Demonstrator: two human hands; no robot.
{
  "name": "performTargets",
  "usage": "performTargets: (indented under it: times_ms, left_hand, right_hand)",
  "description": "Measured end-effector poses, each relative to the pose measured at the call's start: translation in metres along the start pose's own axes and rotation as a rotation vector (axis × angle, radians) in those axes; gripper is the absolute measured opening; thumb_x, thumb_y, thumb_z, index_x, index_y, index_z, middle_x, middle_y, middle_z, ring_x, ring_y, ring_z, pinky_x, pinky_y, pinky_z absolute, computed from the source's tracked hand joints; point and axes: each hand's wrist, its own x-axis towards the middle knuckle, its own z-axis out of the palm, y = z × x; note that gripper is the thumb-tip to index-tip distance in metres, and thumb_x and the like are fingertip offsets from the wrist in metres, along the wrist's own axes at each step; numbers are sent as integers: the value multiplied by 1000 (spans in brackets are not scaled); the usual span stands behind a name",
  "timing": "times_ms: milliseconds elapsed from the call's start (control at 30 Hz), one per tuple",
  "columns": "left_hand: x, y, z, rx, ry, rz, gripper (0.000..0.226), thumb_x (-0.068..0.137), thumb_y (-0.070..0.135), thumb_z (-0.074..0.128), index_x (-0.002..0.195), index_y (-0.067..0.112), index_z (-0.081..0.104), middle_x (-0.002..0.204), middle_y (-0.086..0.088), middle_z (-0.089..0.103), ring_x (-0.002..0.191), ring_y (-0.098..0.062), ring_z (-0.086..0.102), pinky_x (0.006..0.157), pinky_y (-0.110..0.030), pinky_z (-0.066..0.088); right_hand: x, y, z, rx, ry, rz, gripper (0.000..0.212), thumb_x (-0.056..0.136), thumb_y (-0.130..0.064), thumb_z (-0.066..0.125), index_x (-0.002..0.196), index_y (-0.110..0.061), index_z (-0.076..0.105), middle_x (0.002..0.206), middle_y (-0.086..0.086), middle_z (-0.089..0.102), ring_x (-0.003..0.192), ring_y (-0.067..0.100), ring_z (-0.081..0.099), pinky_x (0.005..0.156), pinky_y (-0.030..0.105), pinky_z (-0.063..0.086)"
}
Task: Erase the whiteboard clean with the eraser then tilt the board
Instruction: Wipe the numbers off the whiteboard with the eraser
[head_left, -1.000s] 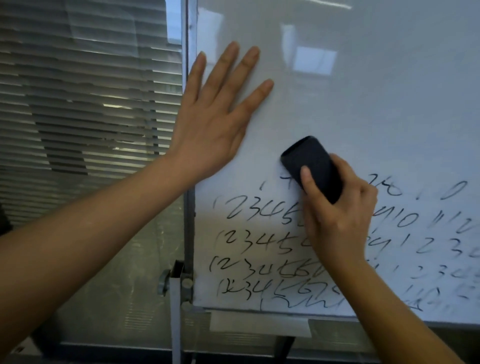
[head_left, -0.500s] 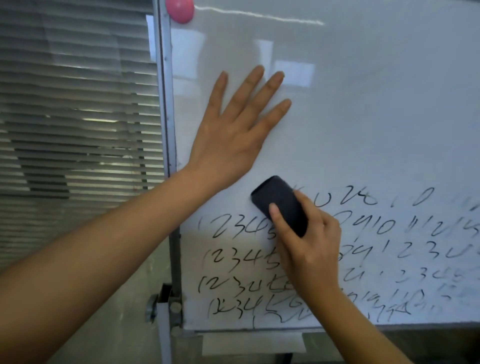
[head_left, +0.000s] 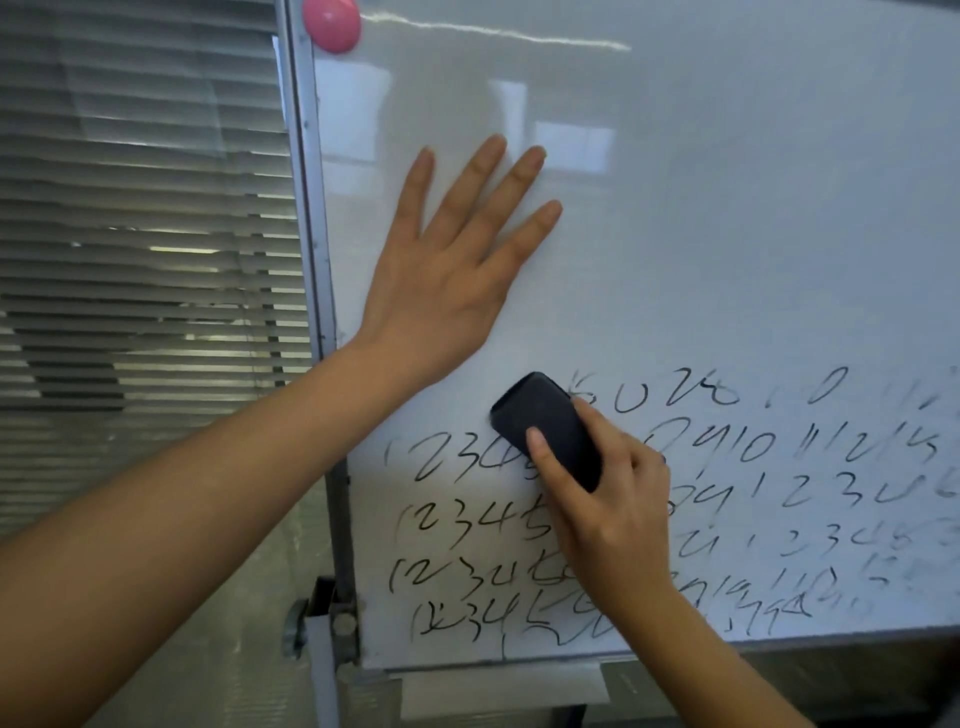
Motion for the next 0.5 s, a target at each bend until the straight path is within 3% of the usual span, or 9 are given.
performTargets:
  times_ms: [100, 333, 500]
  left_hand:
    - [1, 2, 1, -9, -3, 9, 47, 95, 2, 52, 141, 11, 52, 148, -18, 43, 137, -41, 39, 109, -63, 26]
    - [-7, 3, 3, -14, -13, -17, 46, 98, 6, 49, 143, 12, 48, 149, -18, 41, 138, -41, 37, 110, -64, 27]
    - [-9, 5, 4, -17, -13, -16, 47, 97, 7, 49, 144, 11, 47, 150, -18, 41, 138, -41, 37, 109, -65, 27]
  right_hand:
    - [3, 19, -6, -20, 25, 12, 56, 80, -2, 73, 128, -19, 50, 128, 29, 53, 95, 40, 56, 77, 42, 40]
    - [9, 50, -17, -8, 163, 265, 40, 88, -3, 63, 127, -13, 59, 134, 31, 46, 99, 39, 45, 83, 43, 36]
    - [-14, 13, -1, -13, 62, 68, 52, 82, -3, 70, 128, -16, 51, 130, 32, 50, 97, 40, 54, 79, 40, 37]
